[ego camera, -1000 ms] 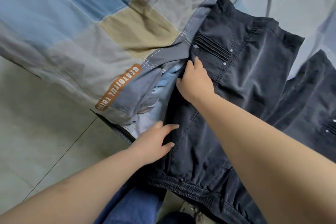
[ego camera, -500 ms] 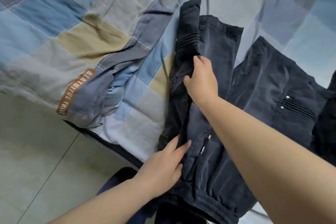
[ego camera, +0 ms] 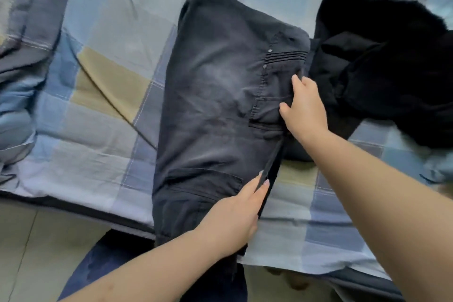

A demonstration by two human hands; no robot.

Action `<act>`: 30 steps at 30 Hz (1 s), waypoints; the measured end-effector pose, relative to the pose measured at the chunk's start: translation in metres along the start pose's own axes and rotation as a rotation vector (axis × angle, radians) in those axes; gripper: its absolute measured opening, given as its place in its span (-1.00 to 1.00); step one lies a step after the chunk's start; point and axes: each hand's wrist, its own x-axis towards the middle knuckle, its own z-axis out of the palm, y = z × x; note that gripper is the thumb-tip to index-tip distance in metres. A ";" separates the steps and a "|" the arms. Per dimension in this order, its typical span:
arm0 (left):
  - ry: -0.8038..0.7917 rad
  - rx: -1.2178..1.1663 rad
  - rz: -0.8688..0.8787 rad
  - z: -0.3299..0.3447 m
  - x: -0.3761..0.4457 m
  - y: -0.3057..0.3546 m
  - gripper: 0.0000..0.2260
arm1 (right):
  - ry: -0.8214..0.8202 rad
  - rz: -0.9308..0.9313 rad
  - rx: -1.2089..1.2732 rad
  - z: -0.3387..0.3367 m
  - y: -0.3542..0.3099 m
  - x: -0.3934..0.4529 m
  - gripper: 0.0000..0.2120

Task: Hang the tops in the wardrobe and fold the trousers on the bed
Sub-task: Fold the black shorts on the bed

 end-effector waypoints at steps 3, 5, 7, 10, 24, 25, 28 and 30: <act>-0.085 0.047 -0.036 0.019 0.010 0.019 -0.39 | -0.076 0.091 0.135 0.000 0.041 -0.006 -0.29; -0.099 0.062 -0.066 0.026 0.015 0.021 -0.38 | -0.099 0.117 0.276 0.003 0.052 -0.002 -0.26; -0.103 0.050 -0.083 0.030 0.020 0.021 -0.37 | -0.121 0.117 0.368 0.004 0.056 0.008 -0.27; -0.102 0.056 -0.097 0.033 0.027 0.022 -0.37 | -0.159 0.087 0.375 0.004 0.055 0.023 -0.29; -0.030 -0.033 -0.001 0.044 0.036 0.002 -0.38 | -0.188 0.281 0.249 0.004 0.064 0.037 -0.32; -0.041 -0.052 0.010 0.045 0.034 -0.002 -0.40 | -0.203 0.303 0.288 0.005 0.064 0.036 -0.29; -0.018 -0.172 -0.001 0.048 0.027 -0.015 -0.44 | -0.130 0.309 0.410 0.015 0.060 0.020 -0.21; 0.051 -0.316 -0.062 0.048 0.023 -0.029 -0.51 | -0.063 0.372 0.536 0.028 0.055 -0.002 -0.19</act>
